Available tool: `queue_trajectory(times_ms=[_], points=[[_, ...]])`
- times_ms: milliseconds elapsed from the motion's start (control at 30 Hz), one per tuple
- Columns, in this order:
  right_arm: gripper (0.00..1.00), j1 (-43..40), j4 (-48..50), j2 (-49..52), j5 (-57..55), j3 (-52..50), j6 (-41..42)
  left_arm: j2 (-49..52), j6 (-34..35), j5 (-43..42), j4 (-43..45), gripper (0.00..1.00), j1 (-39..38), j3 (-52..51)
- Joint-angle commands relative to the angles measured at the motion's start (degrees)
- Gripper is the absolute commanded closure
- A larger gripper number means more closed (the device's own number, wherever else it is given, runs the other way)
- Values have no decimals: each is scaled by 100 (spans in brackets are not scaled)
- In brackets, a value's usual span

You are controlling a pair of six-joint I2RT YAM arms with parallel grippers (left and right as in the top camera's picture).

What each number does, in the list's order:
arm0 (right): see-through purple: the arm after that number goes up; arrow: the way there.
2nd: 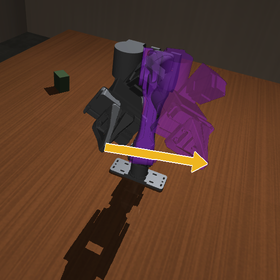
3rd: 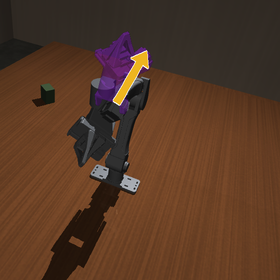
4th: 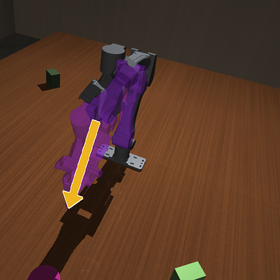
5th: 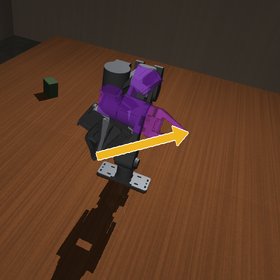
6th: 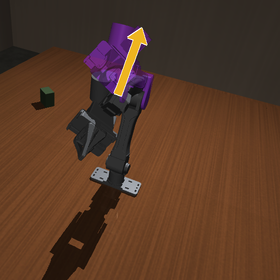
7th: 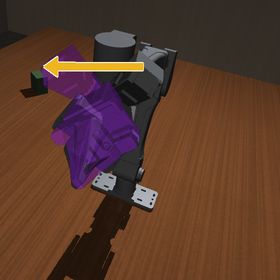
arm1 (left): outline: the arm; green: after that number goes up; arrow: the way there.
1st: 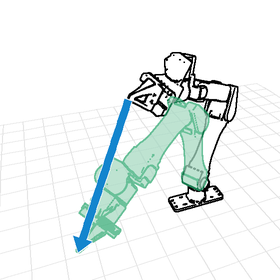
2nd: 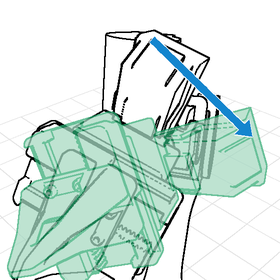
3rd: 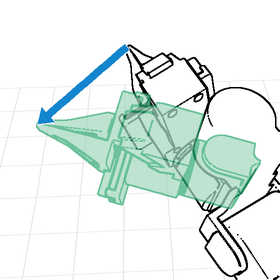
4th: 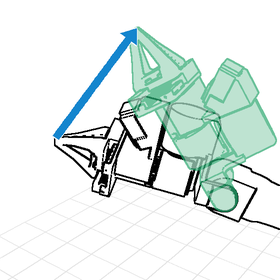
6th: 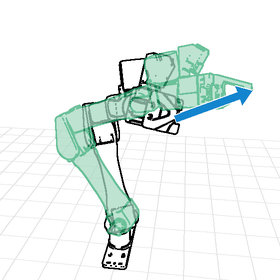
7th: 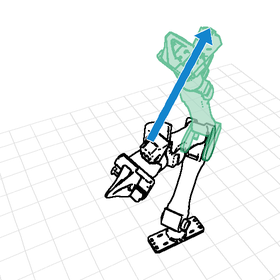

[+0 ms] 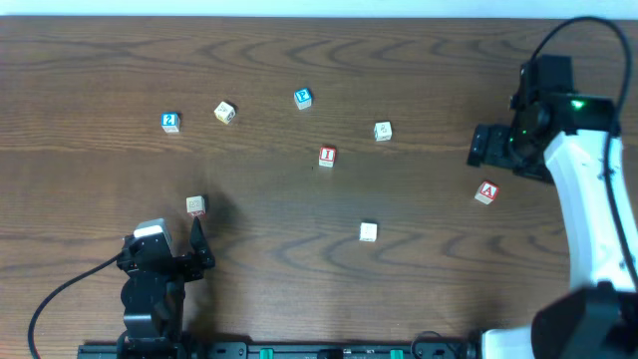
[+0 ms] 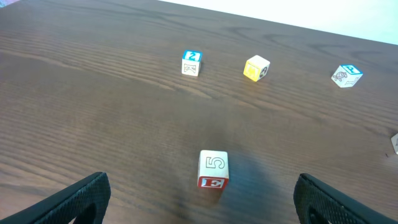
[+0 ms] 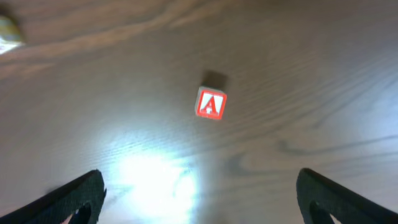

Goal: Spell out Ai2
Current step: 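Move right gripper to the red 'A' block at right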

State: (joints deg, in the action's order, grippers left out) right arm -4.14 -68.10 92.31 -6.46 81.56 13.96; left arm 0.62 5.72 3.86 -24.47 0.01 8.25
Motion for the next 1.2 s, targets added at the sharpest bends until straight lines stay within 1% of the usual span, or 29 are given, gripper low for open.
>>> queue_trajectory(times_ms=[0,100,133,233,400,567,767,867,967,1067,1167], points=[[4,-129,350,332,155,-459,614,-35,-81,63,-17,5,35,-111],[4,-208,780,688,195,-717,975,-35,-81,63,-17,5,35,-111],[6,-243,951,855,291,-767,1010,-35,-83,63,-17,5,35,-111],[8,-245,1082,1202,286,-811,1443,-35,-81,63,-17,5,35,-111],[11,-282,1200,1591,170,-820,1784,-35,-81,63,-17,5,35,-111],[8,-334,1222,1722,157,-907,1840,-35,-81,63,-17,5,35,-111],[10,-535,1303,1744,299,-1056,1716,-35,-81,63,-17,5,35,-111],[17,-570,1331,1746,415,-1067,1513,-35,-81,63,-17,5,35,-111],[30,-564,1373,1749,426,-1082,1462,-35,-83,63,-17,5,35,-111],[34,-564,1397,1749,437,-1119,1360,-35,-81,63,-17,5,35,-111],[43,-564,1440,1751,437,-1121,1331,-35,-81,63,-17,5,35,-111]])
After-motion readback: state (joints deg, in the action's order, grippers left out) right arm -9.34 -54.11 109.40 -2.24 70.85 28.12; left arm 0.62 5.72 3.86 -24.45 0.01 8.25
